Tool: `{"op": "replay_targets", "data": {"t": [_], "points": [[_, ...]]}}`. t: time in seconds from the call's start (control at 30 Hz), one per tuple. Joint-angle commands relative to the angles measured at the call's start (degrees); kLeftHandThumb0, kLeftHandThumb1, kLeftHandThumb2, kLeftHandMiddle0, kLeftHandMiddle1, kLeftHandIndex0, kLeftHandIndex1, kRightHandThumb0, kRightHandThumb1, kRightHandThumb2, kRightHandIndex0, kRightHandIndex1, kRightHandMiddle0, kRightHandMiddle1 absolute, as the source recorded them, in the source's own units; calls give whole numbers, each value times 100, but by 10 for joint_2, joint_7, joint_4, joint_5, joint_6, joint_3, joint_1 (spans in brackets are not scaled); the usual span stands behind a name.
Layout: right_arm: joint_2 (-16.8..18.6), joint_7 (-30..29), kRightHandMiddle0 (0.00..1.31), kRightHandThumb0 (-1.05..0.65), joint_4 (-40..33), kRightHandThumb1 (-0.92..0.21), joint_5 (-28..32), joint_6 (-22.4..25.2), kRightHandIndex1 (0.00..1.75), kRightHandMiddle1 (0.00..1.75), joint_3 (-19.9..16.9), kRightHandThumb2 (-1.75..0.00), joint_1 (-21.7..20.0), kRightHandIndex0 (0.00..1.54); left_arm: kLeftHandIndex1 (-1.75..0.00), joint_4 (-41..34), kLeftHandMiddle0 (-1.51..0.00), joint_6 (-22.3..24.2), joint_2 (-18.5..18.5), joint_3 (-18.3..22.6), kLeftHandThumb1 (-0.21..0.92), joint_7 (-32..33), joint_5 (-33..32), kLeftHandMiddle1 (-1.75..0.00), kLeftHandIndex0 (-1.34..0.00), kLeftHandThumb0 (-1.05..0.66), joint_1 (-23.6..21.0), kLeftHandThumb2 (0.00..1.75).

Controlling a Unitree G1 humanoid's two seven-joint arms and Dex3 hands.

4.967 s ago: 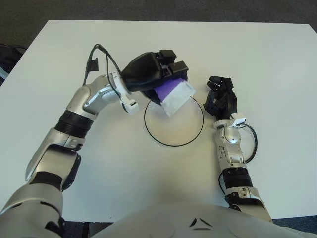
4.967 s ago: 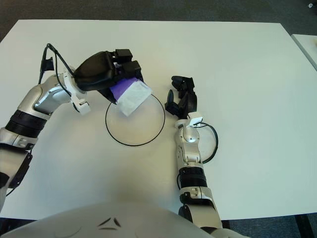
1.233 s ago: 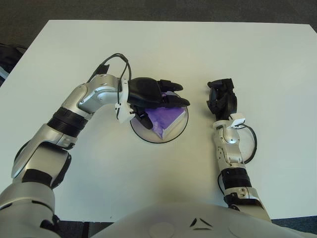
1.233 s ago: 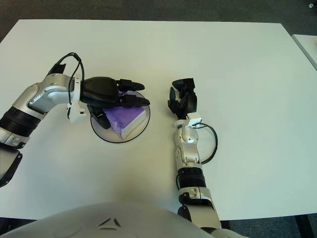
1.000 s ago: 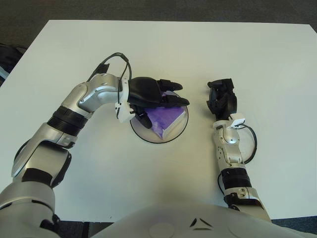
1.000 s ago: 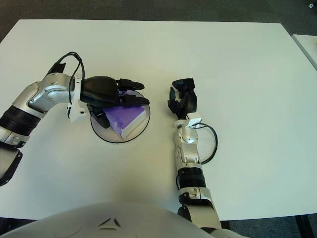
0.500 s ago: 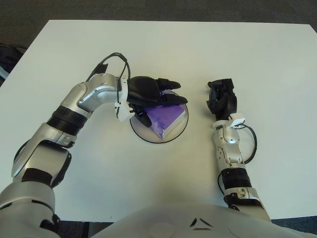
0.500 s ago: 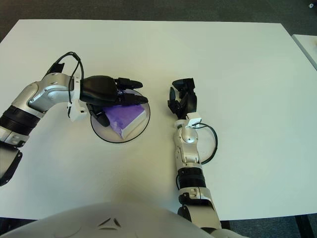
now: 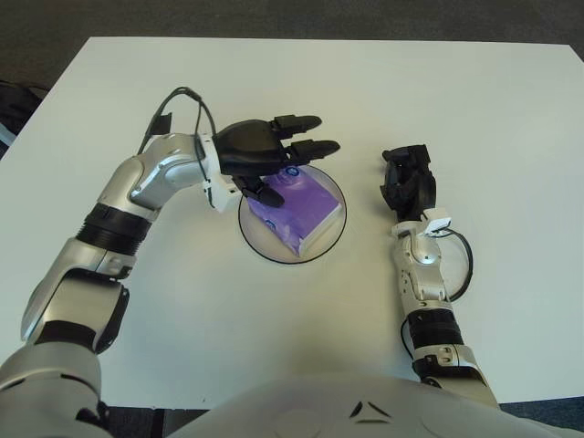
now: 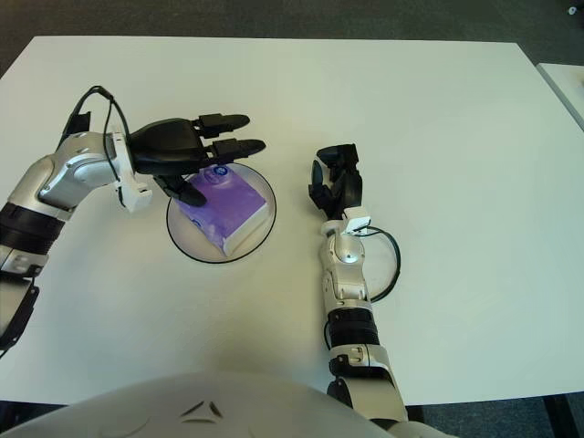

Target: Put the tissue paper into the plate.

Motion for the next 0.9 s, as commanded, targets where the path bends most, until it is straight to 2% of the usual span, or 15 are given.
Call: {"op": "replay_targets", "data": {"t": [0.0, 0.17, 0.33, 0.47, 0.67, 0.87], "points": [[3, 3, 18, -35, 60, -92, 8, 63, 98, 175, -4, -52, 57, 27, 0, 25, 0, -5, -23, 21, 92, 59, -12, 0, 0, -105, 29, 102], [2, 5, 18, -35, 63, -92, 8, 62, 99, 175, -4, -52, 56, 28, 0, 27, 0, -3, -37, 33, 92, 87, -42, 0, 0, -104, 47, 102], [2, 4, 18, -35, 66, -92, 6, 58, 99, 175, -6, -52, 55, 29, 0, 25, 0, 19, -47, 43, 92, 68, -116, 0, 0, -103, 74, 100], [3, 1, 18, -35, 67, -92, 5, 60, 99, 175, -6, -52, 53, 29, 0, 117, 0, -22, -48, 47, 92, 76, -149, 0, 0, -100, 76, 100], [3, 1, 18, -35, 65, -92, 7, 64, 99, 175, -7, -52, 54, 29, 0, 170, 0, -65, -69, 52, 92, 77, -196, 0, 0, -96, 64, 102], [2, 0, 18, -35, 66, -92, 6, 65, 99, 175, -8, -52, 53, 29, 0, 222, 0, -106, -88, 55, 92, 41, -278, 0, 0, -91, 51, 100]]}}
